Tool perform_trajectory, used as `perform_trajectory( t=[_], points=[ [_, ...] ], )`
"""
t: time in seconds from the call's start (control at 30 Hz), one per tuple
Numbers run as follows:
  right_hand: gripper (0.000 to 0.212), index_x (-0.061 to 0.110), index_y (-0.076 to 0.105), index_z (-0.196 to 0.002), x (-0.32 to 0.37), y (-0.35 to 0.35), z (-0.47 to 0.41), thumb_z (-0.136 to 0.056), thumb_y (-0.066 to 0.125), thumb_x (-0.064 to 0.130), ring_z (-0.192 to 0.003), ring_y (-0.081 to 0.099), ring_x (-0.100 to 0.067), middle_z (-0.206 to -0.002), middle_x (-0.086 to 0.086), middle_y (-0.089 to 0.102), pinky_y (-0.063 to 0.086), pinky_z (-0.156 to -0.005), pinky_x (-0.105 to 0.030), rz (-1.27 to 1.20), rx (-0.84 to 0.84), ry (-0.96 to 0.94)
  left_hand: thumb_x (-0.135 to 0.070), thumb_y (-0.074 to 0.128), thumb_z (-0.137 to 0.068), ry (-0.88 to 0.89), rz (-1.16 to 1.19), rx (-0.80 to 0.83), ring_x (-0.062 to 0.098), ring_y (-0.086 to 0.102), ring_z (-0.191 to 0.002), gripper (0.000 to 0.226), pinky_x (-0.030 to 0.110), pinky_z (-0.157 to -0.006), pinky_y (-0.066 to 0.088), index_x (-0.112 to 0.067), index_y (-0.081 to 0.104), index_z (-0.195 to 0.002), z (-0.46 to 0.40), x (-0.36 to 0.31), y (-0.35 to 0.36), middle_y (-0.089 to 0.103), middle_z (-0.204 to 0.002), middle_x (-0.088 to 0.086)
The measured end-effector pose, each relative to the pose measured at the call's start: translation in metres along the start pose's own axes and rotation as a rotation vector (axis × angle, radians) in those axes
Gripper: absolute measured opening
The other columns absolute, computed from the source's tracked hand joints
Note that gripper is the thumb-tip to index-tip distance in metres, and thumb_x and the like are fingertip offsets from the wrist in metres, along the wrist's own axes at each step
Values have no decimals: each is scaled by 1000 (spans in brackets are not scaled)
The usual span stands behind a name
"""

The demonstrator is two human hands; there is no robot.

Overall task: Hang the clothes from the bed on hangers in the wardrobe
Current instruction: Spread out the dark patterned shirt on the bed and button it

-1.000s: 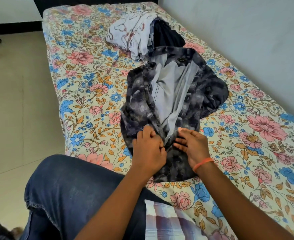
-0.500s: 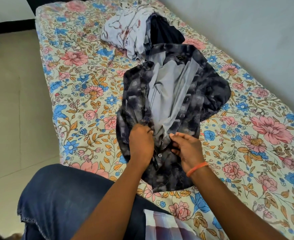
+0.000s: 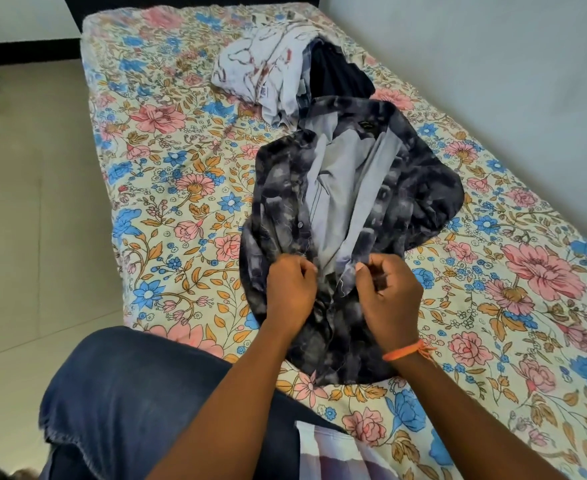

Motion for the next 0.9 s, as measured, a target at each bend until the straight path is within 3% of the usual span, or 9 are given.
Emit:
perform_trajectory(
  t=[0.07,0.17,0.23,0.3,0.4,0.5,0.6,0.73,0.9],
  points=[
    [6,10,66,-84,19,4,3,-85,69,15,-70,57,-19,-80,-1,64,45,-61,-30,166,21,-205,-12,59,-95,41,46,22,7,61,-80,16,9,-69,43,-12,73,-87,8,-12,-3,68,-89,-4],
    [13,13,67,-82,28,21,12,-86,62,25,-66,58,-22,-78,-2,64,45,-53,-33,321,81,-275,-14,56,-96,112,47,20,10,56,-85,16,26,-76,43,-18,63,-83,24,-24,-6,62,-91,-3],
    [15,15,68,-80,27,28,16,-85,62,28,-65,58,-23,-76,-2,63,44,-50,-34,327,105,-228,-14,56,-96,119,65,16,10,54,-84,19,27,-76,44,-22,59,-79,31,-25,-5,60,-88,-4],
    [10,15,68,-80,23,29,16,-83,67,24,-66,59,-22,-76,-1,64,45,-52,-33,292,114,-165,-14,56,-96,111,120,27,8,53,-85,18,20,-74,41,-20,61,-80,30,-21,-4,61,-88,-5],
    [2,13,71,-82,14,29,15,-83,73,13,-70,59,-13,-77,2,67,50,-61,-33,127,163,-40,-14,56,-96,119,150,53,5,55,-83,15,14,-70,39,-16,65,-84,27,-16,-1,63,-87,-5],
    [6,15,74,-84,6,28,19,-84,75,10,-73,62,-6,-75,12,66,51,-67,-25,-76,178,152,-14,57,-96,98,169,80,7,61,-82,14,24,-73,49,-13,69,-89,28,-9,4,67,-88,-3],
    [14,23,70,-82,-1,30,22,-85,75,11,-71,63,3,-73,15,66,49,-64,-16,-153,176,274,-14,58,-97,47,258,78,5,62,-80,13,18,-72,49,-13,69,-92,30,-9,4,69,-87,-5],
    [17,25,67,-78,-9,28,21,-85,74,10,-64,59,5,-69,14,64,43,-58,-10,-153,142,335,-17,60,-96,-3,362,81,-5,62,-80,11,6,-68,44,-16,70,-94,30,-8,2,69,-85,-11],
    [20,27,67,-78,-4,27,24,-85,73,9,-64,60,5,-69,13,65,46,-59,-11,-199,149,318,-16,60,-96,-16,412,81,-2,64,-81,12,10,-72,48,-22,69,-91,31,-7,3,69,-84,-13]
  ],
)
Point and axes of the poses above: each hand's wrist, its own z-axis away from the middle knuckle, its own y-axis out of the palm, x = y × z, the point moved 9 cm from there along -z, towards the middle knuckle
